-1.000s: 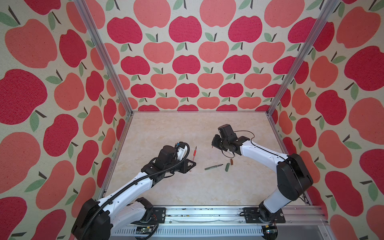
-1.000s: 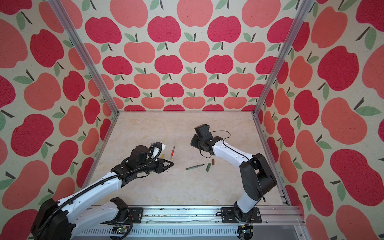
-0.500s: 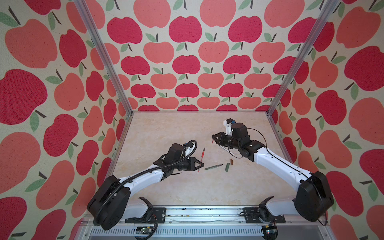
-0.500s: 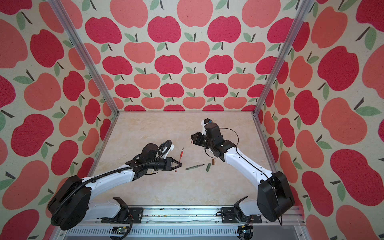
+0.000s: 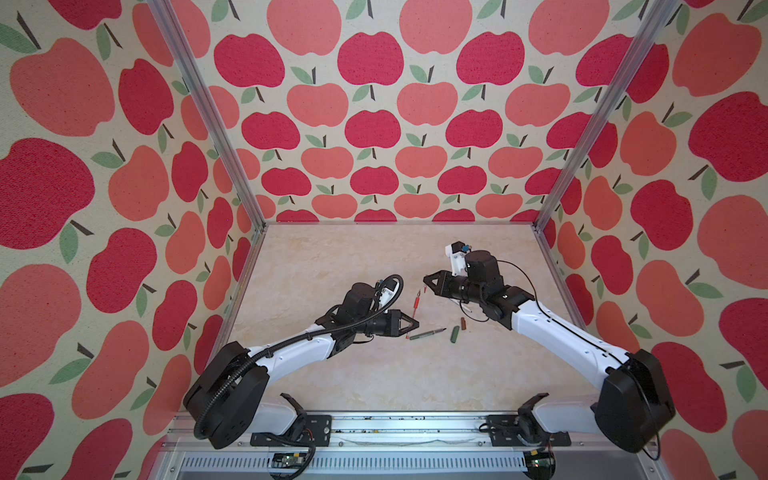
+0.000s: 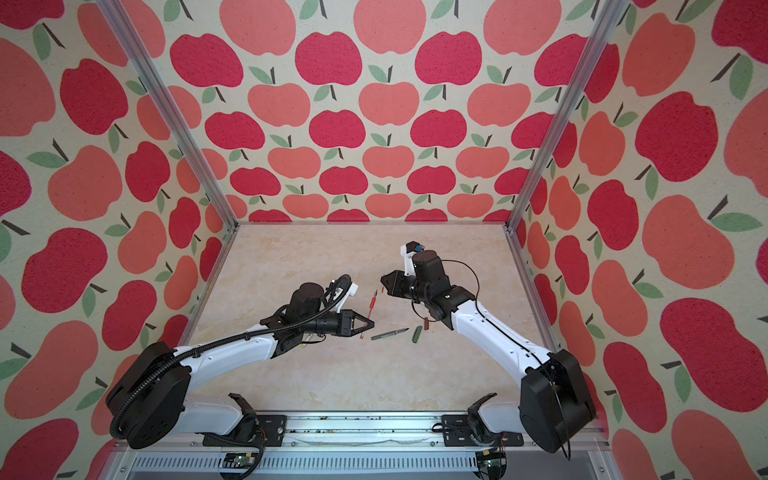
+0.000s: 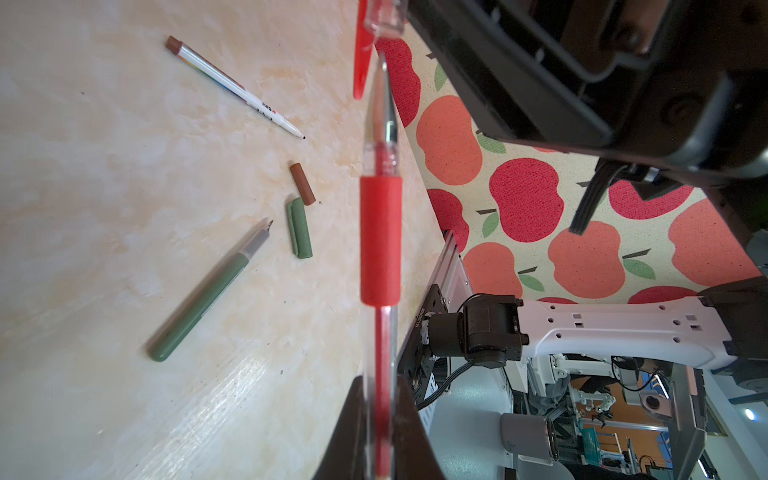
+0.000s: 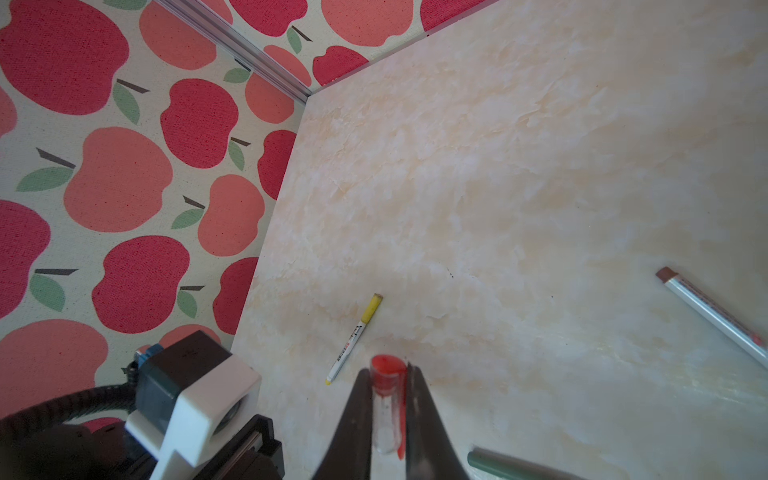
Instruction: Insert the pens into the pen caps
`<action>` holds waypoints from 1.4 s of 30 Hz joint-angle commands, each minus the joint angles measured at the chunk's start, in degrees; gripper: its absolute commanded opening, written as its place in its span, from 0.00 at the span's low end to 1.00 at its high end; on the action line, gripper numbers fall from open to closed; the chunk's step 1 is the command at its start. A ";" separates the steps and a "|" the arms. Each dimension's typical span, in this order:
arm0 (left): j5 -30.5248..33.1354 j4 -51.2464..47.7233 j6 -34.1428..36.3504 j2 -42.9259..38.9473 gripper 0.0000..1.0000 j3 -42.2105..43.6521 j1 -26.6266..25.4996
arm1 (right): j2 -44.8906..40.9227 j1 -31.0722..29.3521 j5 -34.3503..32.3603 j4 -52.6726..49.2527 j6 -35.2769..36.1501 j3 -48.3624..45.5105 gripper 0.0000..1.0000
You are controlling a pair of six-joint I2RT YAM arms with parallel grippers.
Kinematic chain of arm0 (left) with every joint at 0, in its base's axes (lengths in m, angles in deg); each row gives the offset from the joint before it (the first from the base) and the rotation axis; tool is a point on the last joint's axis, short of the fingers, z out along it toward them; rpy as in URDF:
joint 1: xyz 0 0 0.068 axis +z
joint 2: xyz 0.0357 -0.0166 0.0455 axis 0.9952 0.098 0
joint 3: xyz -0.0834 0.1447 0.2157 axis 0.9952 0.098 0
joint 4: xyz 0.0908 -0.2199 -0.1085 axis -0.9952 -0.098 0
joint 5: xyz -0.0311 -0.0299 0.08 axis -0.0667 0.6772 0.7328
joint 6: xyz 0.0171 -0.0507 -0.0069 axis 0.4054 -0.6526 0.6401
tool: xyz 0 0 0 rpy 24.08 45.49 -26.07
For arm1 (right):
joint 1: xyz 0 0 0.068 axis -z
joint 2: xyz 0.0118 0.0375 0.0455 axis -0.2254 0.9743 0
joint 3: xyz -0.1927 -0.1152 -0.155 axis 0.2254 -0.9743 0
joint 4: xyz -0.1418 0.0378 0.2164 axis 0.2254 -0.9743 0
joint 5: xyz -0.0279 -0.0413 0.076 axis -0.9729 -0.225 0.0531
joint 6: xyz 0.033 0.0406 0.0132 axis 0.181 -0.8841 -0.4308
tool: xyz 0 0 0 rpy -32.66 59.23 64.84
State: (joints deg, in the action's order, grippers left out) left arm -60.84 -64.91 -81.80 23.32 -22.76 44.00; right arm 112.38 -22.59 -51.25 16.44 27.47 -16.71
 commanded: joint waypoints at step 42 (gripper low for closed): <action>0.57 2.02 0.36 1.70 0.00 -2.55 -1.02 | 0.76 -0.95 1.30 3.27 -0.79 -0.09 0.14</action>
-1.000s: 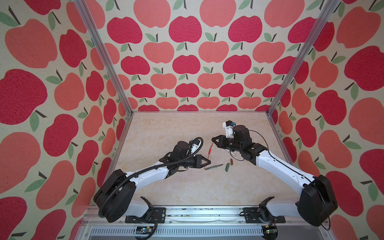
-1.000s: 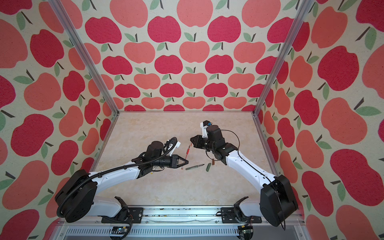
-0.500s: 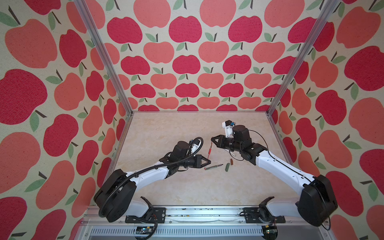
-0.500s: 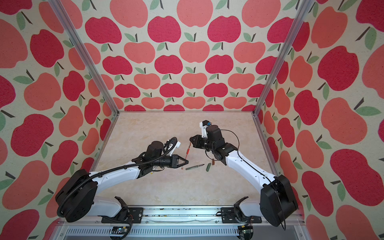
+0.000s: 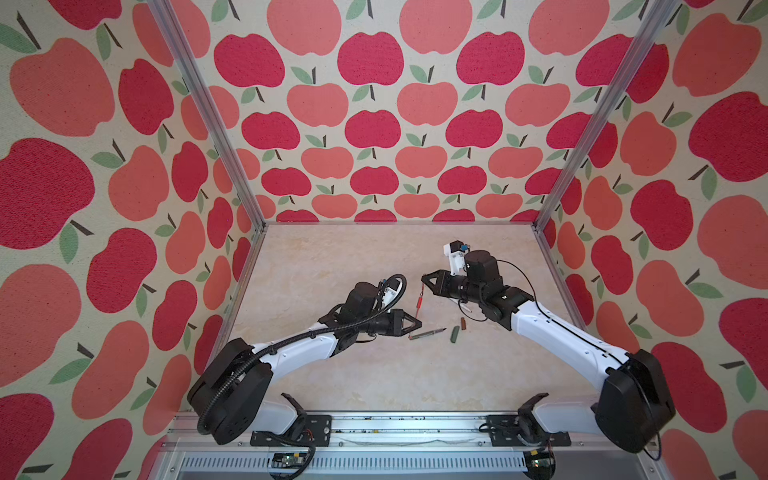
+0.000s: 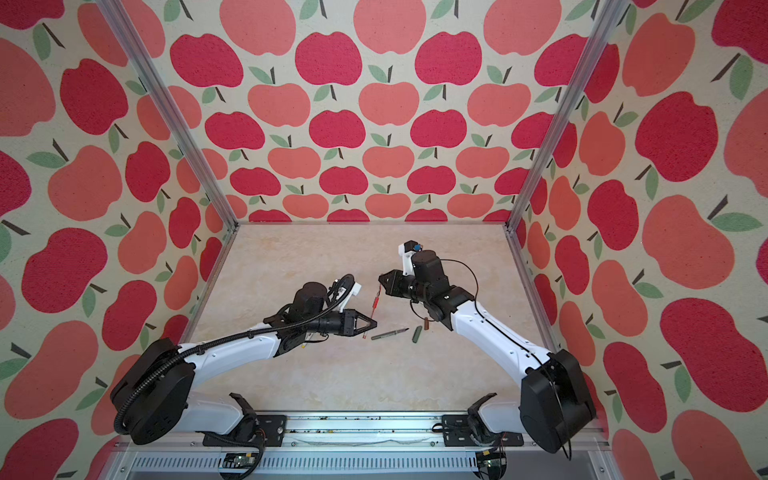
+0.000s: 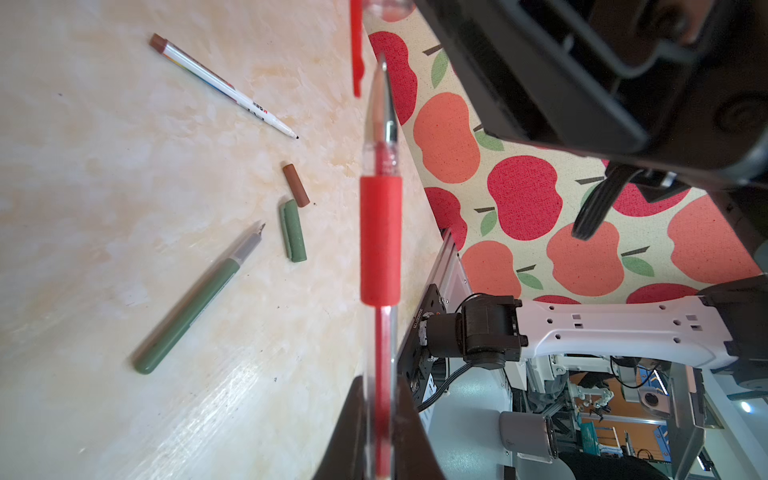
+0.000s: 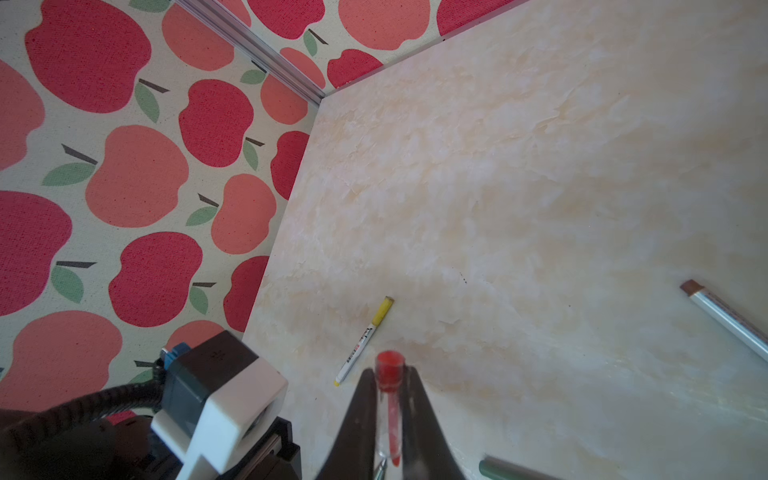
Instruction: Insert the pens into the pen caps
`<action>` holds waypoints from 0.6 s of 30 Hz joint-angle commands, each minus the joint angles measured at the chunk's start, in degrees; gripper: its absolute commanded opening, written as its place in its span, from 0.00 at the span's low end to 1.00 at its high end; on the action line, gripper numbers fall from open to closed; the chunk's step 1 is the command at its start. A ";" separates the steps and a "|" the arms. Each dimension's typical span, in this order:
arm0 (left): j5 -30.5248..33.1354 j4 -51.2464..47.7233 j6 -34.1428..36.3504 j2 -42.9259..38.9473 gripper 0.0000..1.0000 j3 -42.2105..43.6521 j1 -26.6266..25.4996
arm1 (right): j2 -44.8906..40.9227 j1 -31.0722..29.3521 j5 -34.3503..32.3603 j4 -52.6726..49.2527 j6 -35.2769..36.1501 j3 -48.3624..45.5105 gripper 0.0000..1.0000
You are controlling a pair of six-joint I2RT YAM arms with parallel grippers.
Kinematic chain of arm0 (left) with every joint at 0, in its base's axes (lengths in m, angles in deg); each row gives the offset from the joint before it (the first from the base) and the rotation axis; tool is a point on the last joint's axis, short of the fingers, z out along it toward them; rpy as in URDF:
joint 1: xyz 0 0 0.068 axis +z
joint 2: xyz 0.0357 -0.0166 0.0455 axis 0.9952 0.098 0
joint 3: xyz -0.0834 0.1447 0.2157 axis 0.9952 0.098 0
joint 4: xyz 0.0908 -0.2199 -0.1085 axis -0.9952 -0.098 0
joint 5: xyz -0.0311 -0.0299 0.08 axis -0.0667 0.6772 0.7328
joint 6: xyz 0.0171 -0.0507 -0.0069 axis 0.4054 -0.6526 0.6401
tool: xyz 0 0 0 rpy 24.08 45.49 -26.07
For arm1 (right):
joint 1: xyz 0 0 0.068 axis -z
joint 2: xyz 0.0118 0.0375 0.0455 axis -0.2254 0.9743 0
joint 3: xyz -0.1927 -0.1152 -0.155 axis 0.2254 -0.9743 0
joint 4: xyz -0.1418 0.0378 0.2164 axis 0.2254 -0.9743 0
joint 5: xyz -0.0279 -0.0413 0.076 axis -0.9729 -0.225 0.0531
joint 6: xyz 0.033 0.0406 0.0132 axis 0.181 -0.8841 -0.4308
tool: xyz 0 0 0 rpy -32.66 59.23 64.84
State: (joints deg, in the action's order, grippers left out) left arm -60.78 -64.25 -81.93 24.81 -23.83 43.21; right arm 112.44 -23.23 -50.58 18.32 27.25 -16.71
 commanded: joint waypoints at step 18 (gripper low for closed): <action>1.38 1.30 0.80 -0.99 0.00 -1.21 -0.22 | 0.57 -0.09 -0.63 0.99 -0.50 -0.36 0.13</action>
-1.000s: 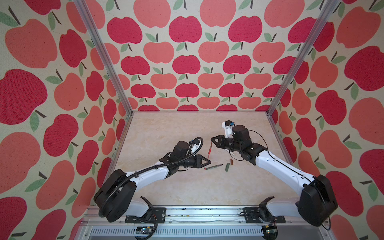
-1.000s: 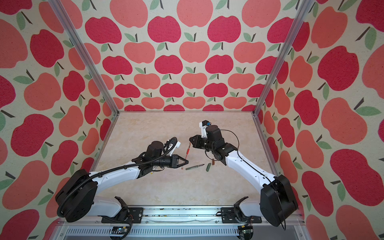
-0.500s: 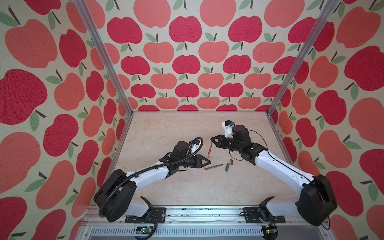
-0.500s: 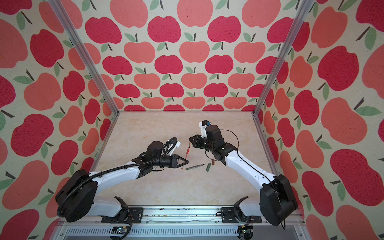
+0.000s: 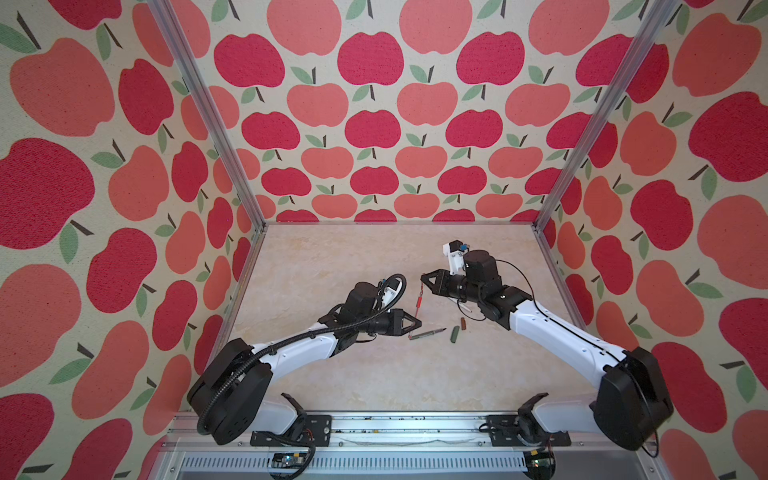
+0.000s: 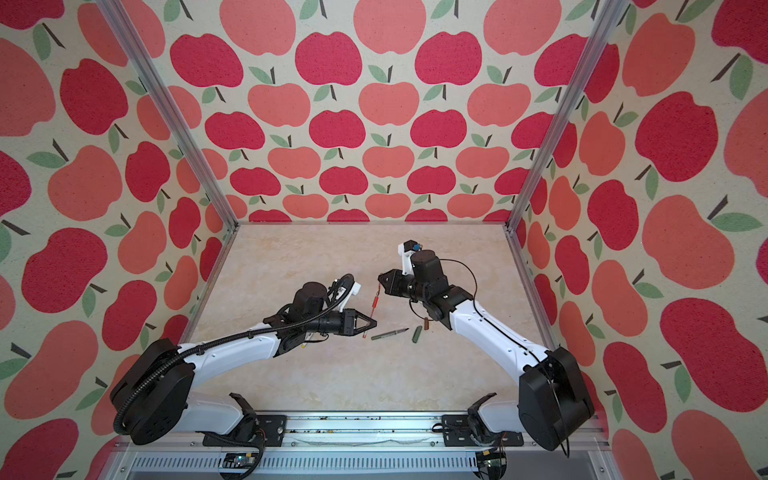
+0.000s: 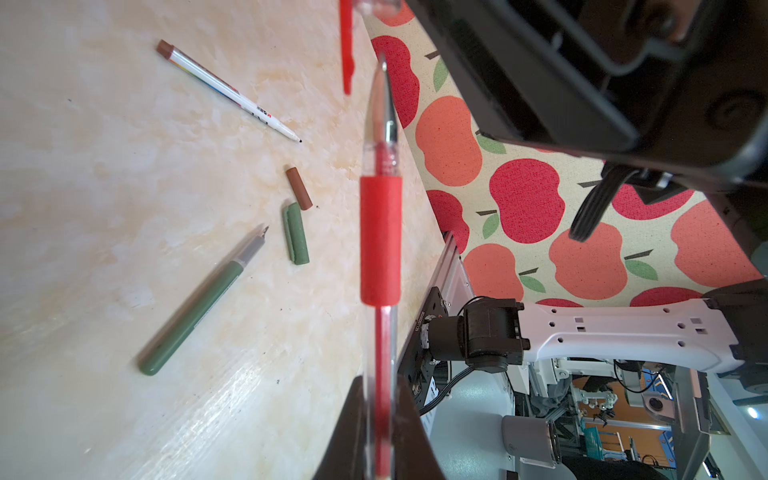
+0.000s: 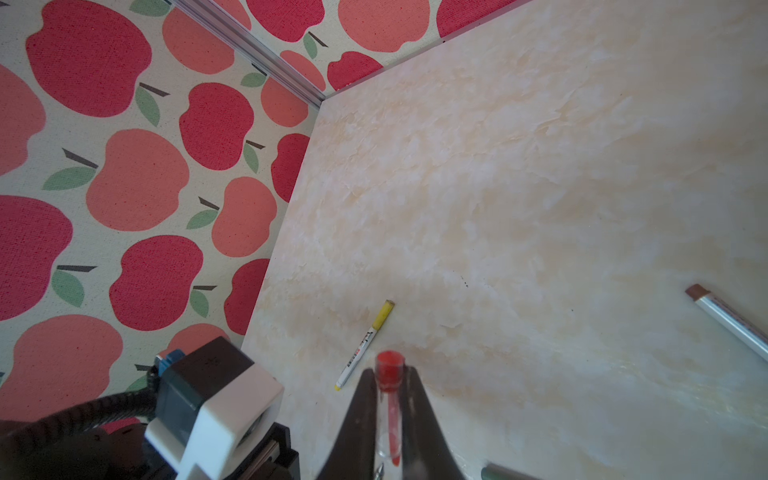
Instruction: Insert the pens into the pen caps
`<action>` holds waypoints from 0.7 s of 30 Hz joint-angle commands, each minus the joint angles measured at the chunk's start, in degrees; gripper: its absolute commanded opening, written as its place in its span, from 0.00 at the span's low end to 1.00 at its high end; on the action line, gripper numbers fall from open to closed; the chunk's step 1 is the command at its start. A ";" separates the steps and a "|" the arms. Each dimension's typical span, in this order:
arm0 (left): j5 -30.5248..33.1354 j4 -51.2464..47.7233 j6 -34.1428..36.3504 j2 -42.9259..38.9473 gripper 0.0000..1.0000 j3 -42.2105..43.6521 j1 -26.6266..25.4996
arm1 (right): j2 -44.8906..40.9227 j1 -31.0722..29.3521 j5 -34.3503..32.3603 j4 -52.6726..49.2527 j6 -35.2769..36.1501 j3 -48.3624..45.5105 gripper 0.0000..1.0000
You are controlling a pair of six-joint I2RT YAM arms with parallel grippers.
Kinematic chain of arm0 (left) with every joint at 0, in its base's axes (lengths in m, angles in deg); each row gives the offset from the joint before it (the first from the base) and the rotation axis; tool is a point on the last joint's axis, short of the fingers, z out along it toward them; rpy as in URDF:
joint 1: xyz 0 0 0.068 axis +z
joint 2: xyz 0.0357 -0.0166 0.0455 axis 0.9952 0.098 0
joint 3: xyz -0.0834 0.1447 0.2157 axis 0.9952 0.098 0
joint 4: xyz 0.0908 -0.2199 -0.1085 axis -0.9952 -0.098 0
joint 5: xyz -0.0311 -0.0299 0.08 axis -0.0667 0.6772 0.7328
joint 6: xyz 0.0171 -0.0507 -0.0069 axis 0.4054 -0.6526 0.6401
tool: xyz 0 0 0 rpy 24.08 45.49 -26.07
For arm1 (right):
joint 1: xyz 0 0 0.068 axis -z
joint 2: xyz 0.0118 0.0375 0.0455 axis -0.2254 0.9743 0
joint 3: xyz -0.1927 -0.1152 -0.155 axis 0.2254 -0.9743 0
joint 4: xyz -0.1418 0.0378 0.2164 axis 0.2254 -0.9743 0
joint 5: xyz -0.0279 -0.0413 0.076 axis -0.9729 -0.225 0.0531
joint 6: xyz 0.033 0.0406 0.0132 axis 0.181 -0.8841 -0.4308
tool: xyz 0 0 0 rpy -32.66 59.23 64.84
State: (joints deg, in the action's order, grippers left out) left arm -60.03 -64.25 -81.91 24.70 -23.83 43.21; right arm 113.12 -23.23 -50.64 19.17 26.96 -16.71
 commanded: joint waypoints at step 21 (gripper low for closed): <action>1.94 4.12 -0.52 0.32 0.00 -0.85 0.16 | -0.62 -0.55 -0.18 1.59 -1.75 -1.63 0.13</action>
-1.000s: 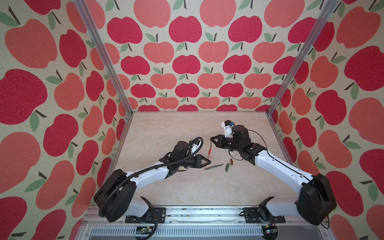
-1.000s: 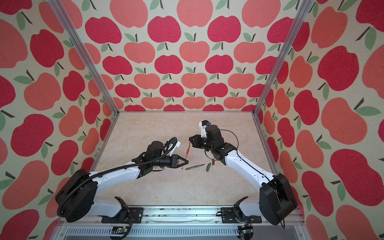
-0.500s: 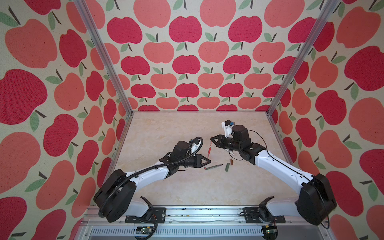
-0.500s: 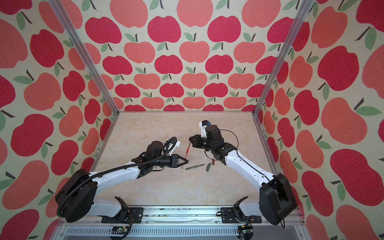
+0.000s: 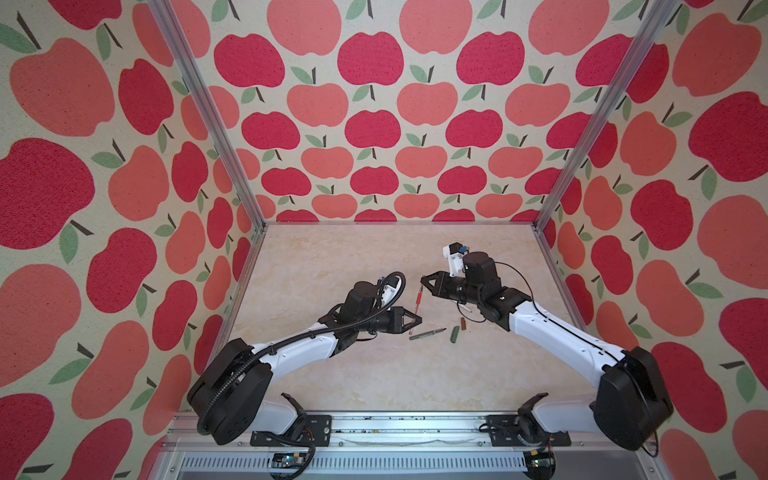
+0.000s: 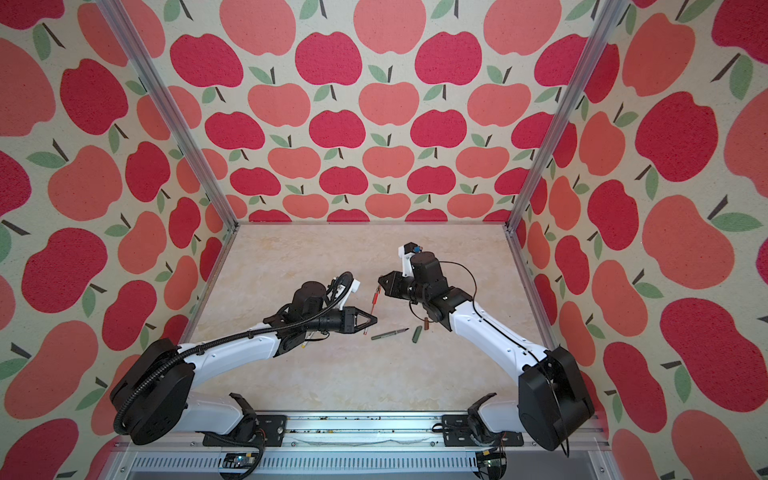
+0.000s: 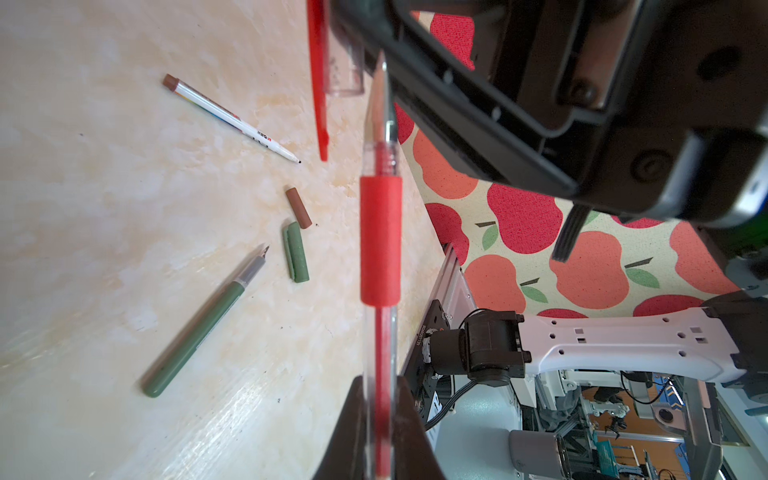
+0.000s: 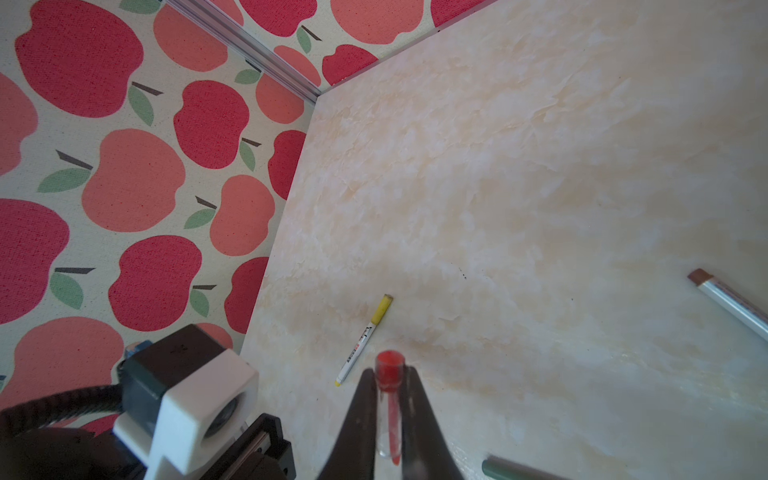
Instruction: Insert the pens into the pen caps
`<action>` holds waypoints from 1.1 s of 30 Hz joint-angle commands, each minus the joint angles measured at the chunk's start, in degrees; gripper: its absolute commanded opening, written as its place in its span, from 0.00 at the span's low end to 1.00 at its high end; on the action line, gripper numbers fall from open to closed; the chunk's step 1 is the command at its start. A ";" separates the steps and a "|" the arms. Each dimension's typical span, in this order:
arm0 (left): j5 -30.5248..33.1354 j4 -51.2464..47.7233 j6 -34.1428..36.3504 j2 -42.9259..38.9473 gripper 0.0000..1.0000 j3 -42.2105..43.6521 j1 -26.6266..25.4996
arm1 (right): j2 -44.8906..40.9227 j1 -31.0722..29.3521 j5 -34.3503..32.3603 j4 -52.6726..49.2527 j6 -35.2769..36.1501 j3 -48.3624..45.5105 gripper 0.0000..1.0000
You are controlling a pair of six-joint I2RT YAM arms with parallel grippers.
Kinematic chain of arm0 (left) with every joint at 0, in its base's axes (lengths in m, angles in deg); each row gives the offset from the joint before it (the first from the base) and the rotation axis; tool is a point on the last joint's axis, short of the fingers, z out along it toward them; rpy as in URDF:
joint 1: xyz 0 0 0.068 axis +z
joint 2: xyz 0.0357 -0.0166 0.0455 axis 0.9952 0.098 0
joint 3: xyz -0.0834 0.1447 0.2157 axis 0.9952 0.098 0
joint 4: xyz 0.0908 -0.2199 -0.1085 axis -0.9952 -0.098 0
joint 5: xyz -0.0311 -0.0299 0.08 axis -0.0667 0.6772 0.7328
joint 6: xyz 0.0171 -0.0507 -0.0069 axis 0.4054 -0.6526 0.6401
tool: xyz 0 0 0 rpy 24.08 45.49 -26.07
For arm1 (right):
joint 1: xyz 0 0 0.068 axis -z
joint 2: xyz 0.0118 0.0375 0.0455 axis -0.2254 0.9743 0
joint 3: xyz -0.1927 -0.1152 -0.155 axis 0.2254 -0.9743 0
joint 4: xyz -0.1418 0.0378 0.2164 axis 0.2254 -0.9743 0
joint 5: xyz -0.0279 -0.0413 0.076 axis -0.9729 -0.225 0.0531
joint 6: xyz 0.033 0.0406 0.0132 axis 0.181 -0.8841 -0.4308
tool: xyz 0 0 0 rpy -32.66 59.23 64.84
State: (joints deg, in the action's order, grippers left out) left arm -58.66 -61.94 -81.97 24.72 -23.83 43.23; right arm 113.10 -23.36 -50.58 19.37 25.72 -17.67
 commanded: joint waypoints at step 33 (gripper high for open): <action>0.31 0.25 0.98 0.64 0.00 -1.30 -0.91 | -2.25 0.96 -1.16 0.84 -0.08 1.76 0.13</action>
State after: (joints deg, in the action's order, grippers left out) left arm -58.68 -62.02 -81.93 25.49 -23.85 42.49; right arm 112.44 -22.68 -51.89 19.34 25.68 -16.29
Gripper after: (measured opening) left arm 0.120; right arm 0.136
